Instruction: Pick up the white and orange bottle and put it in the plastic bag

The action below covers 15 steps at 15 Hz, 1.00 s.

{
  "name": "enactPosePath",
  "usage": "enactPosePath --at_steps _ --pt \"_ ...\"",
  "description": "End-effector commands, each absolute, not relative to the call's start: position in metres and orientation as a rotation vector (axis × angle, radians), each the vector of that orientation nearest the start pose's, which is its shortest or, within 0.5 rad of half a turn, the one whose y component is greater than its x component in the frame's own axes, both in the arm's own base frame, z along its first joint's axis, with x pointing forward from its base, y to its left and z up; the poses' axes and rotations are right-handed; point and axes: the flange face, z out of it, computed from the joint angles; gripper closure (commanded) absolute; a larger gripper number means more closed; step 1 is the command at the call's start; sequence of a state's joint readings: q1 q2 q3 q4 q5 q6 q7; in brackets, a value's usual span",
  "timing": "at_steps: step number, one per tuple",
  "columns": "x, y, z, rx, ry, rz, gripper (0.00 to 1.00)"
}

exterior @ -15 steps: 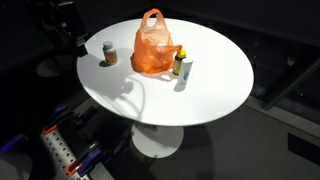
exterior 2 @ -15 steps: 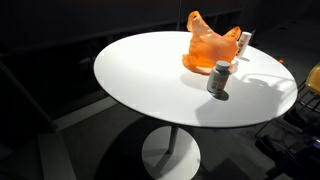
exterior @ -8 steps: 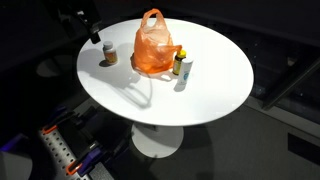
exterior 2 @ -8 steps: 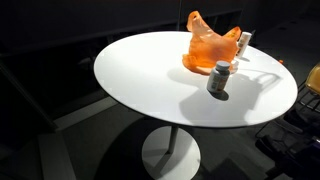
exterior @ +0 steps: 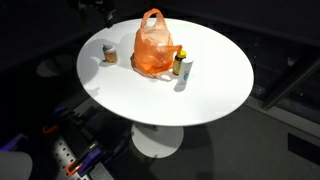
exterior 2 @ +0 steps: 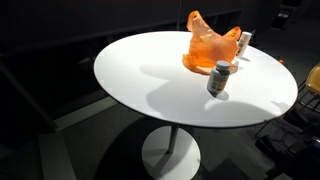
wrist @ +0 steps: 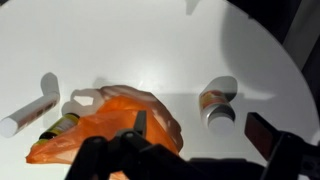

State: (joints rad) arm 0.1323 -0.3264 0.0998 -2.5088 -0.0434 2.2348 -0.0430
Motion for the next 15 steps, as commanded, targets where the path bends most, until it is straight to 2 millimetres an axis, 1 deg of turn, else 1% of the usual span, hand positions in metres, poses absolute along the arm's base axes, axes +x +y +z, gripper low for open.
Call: enactPosePath --at_steps 1,5,9,12,15 --pt "0.456 0.129 0.391 -3.130 -0.523 -0.100 0.00" --pt "0.481 0.152 0.369 -3.094 -0.561 -0.136 0.00" --pt "0.498 0.164 0.345 -3.076 -0.559 -0.115 0.00" --pt "0.501 0.170 0.329 -3.079 -0.574 -0.080 0.00" --pt "0.499 0.177 0.313 -3.079 -0.594 -0.026 0.00"
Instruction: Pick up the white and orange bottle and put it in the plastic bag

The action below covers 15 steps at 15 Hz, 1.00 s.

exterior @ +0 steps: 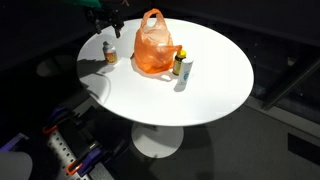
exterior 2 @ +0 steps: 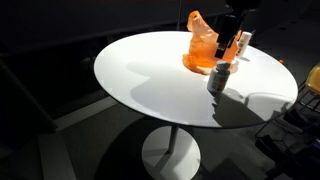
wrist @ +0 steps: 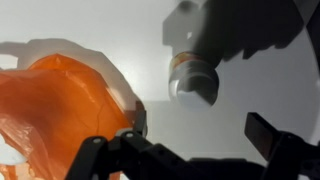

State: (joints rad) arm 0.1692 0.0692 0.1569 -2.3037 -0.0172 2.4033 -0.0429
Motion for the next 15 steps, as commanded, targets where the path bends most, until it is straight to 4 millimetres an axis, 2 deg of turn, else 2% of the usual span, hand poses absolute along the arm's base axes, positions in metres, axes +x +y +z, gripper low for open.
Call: enactPosePath --at_steps 1,4,5,6,11,13,15 --pt "0.498 0.178 0.309 -3.084 -0.599 -0.011 0.00" --pt "0.496 0.182 0.299 -3.100 -0.618 0.007 0.00" --pt "0.496 0.183 0.297 -3.104 -0.623 0.015 0.17" --pt "0.496 0.183 0.295 -3.109 -0.624 0.018 0.27" --pt "0.500 0.181 0.297 -3.137 -0.628 0.008 0.68" --pt "0.501 0.178 0.304 -3.145 -0.621 0.004 0.81" --pt "0.504 0.177 0.315 -3.139 -0.616 0.002 0.81"
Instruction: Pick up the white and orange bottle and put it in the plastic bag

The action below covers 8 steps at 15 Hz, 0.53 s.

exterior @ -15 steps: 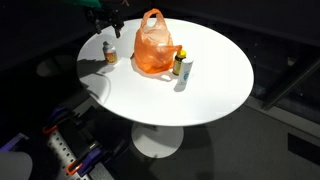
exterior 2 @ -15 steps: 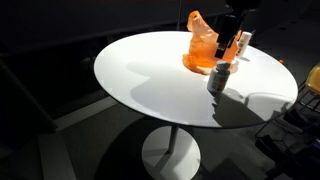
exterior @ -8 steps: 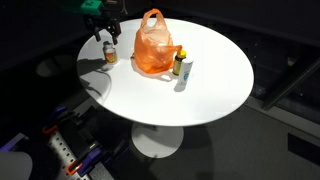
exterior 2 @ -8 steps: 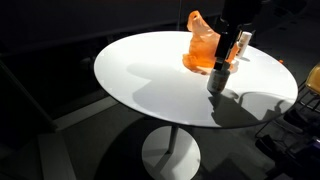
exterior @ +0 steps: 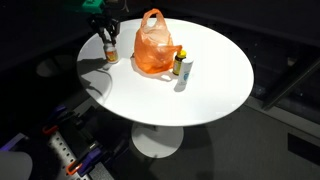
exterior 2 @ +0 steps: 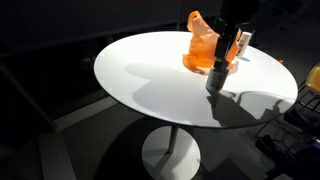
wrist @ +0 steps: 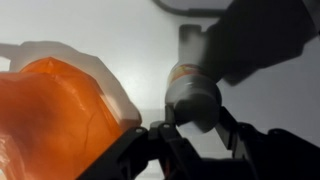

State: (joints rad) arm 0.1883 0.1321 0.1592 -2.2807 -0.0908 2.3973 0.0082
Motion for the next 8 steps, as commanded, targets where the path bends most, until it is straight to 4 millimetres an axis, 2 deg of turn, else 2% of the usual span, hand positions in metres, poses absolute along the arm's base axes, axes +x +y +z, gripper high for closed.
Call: enactPosePath --at_steps 1,4,8 --pt "0.506 0.176 0.325 -3.130 -0.605 0.003 0.81" --pt "0.516 0.164 0.354 -3.144 -0.564 -0.025 0.81" --pt "0.533 0.133 0.400 -3.177 -0.462 -0.080 0.81"
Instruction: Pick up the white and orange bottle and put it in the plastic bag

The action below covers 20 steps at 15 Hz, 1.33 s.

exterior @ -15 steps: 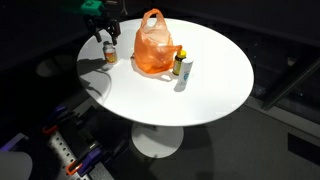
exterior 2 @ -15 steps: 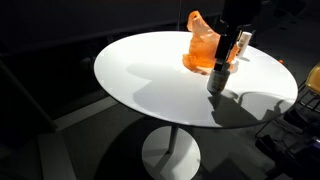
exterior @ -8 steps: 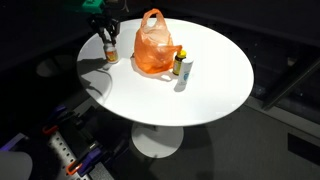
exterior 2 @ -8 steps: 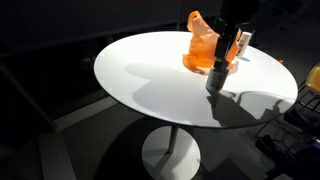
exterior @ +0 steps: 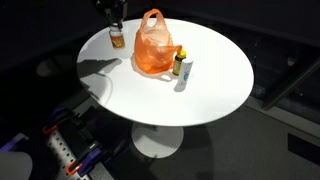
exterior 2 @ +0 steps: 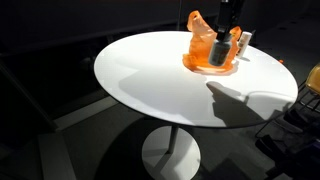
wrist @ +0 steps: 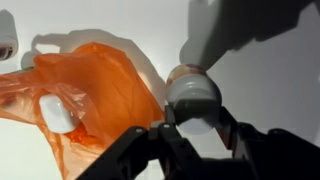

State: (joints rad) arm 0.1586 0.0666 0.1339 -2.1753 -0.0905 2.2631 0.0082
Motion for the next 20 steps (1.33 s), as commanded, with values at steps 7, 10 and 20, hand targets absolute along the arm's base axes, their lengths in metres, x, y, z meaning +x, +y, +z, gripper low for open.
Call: enactPosePath --at_steps 7,10,20 --pt "0.576 0.054 0.459 -3.214 -0.194 -0.288 0.81" --pt "0.591 0.029 0.469 -3.241 -0.118 -0.359 0.81" --pt "0.614 0.024 0.416 -3.266 -0.079 -0.357 0.81"
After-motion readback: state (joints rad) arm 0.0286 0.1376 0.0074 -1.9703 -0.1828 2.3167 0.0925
